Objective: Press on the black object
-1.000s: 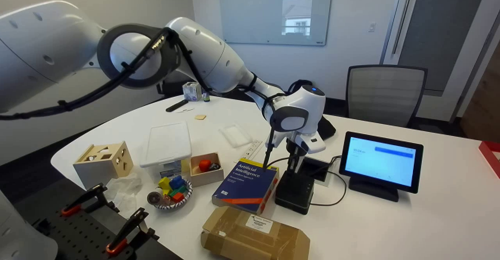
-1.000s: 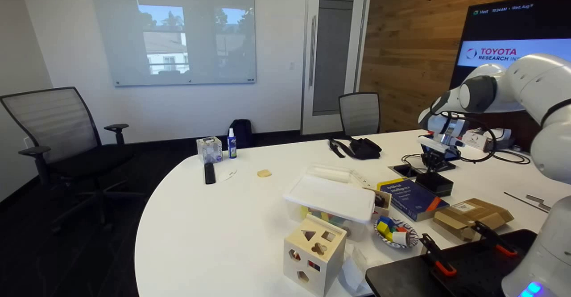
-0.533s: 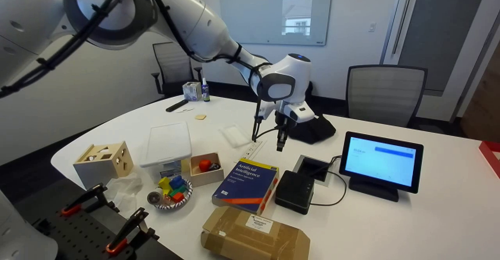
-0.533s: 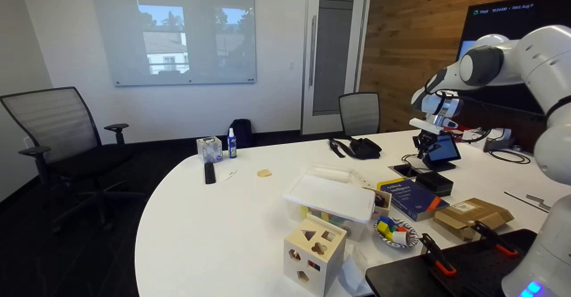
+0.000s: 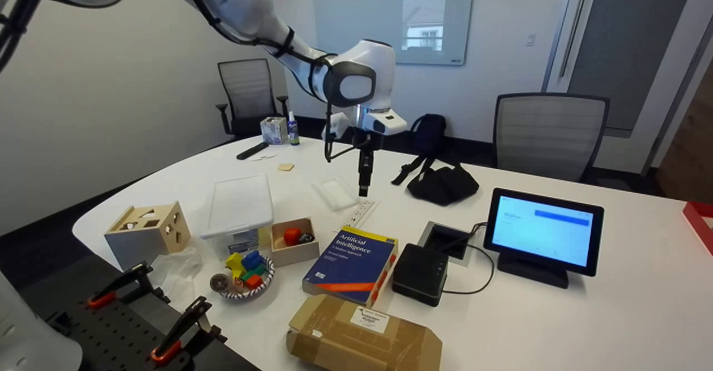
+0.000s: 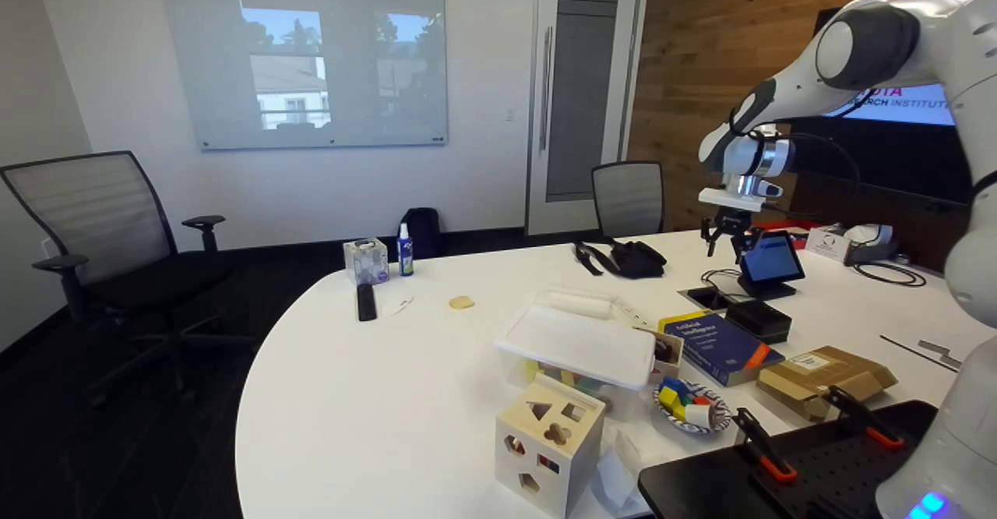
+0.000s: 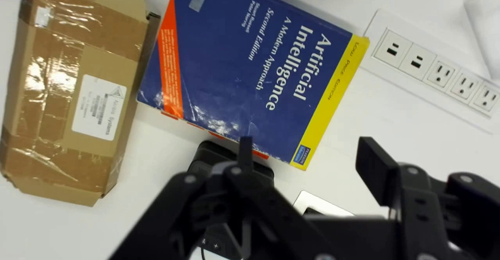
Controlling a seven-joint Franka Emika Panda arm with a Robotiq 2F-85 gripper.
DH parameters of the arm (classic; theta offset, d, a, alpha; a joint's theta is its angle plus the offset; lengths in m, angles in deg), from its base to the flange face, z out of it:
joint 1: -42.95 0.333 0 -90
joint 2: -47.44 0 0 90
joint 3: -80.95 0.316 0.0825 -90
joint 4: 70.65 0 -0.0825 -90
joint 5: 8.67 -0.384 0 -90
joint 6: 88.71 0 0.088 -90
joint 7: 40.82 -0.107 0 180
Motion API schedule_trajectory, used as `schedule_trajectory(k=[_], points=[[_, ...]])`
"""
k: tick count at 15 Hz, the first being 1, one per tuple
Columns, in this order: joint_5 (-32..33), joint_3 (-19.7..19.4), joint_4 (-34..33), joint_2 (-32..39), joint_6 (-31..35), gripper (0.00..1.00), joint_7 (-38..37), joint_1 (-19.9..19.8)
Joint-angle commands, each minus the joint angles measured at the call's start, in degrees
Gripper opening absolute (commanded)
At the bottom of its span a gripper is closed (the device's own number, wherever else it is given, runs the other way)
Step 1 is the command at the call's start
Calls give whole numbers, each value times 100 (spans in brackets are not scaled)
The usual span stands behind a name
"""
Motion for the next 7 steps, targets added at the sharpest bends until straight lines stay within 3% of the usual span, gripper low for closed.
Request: schedule_trajectory(k=[1,7], points=[[487,-113,1087,-891,225,99,-65,429],[854,-35,1671,-1397,183,100,-107,593]])
